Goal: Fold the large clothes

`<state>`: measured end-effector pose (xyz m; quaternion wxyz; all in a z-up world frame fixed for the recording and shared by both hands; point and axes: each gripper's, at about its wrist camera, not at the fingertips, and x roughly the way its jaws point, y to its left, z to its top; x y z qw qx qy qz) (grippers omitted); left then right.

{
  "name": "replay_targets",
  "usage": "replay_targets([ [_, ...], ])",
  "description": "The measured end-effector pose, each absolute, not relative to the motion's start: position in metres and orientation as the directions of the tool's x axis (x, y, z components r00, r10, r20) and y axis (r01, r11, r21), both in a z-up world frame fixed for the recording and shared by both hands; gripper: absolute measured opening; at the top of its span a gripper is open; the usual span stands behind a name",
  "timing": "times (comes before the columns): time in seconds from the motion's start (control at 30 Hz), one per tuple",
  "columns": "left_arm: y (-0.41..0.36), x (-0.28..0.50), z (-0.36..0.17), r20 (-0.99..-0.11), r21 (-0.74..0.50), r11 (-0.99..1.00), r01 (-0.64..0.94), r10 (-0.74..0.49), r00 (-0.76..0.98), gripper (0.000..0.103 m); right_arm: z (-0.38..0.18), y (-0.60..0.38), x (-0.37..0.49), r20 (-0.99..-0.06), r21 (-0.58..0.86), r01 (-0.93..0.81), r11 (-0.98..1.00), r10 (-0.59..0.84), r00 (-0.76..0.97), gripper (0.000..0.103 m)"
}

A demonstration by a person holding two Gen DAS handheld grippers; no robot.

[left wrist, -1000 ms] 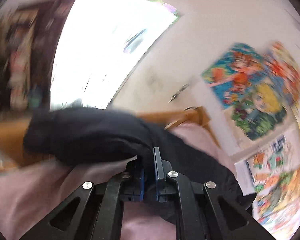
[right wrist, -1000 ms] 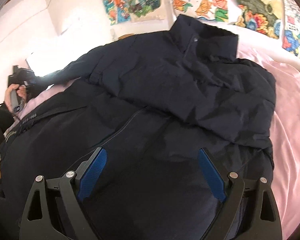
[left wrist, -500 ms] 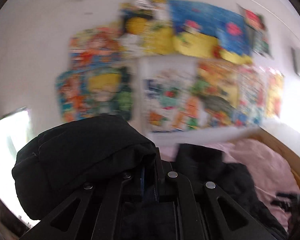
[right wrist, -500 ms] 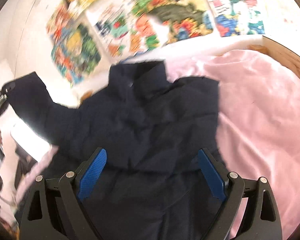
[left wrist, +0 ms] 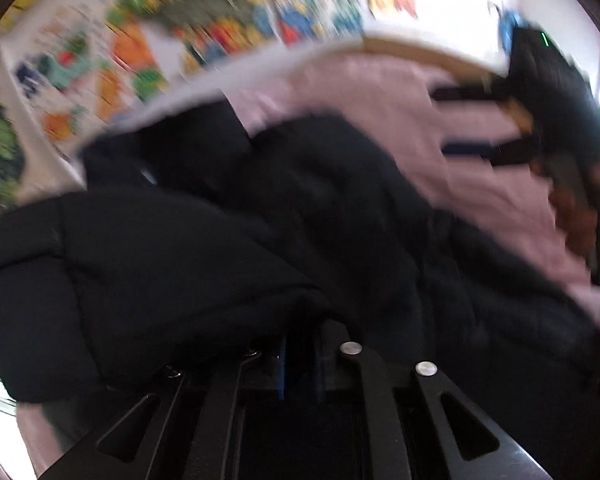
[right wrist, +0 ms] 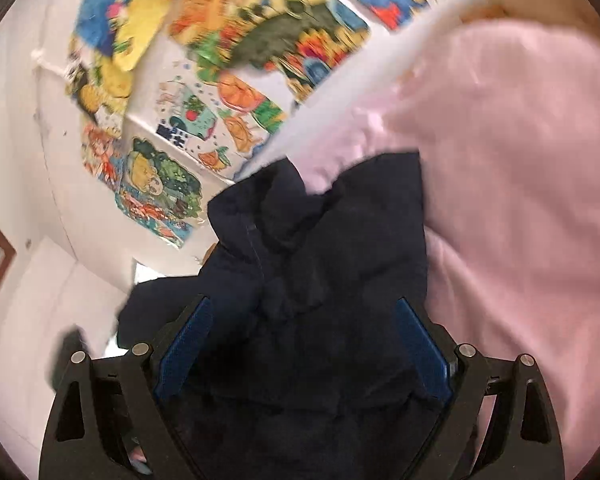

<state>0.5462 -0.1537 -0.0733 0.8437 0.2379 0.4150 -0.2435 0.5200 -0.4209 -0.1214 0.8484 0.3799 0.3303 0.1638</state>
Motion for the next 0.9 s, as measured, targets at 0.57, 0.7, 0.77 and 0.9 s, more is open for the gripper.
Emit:
replay_targets([
  [0.57, -0.009, 0.463, 0.006, -0.623, -0.099, 0.869, 0.485, -0.434, 0.651, 0.094, -0.108, -0.288, 0.511, -0.555, 0.485, -0.329, 0.81, 0.576, 0.6, 0.09],
  [0.7, 0.023, 0.483, -0.009, -0.67, -0.019, 0.982, 0.188, -0.152, 0.727, 0.094, -0.085, -0.243, 0.479, -0.536, 0.345, -0.491, 0.8, 0.597, 0.597, 0.09],
  [0.77, 0.037, 0.495, -0.02, -0.707, -0.062, 0.993, 0.105, -0.118, 0.697, 0.094, -0.074, -0.238, 0.467, -0.513, 0.353, -0.492, 0.796, 0.604, 0.61, 0.09],
  [0.9, 0.063, 0.501, -0.034, -0.725, -0.196, 0.98, 0.019, -0.158, 0.67, 0.094, -0.073, -0.247, 0.47, -0.573, 0.316, -0.356, 0.88, 0.476, 0.667, 0.092],
])
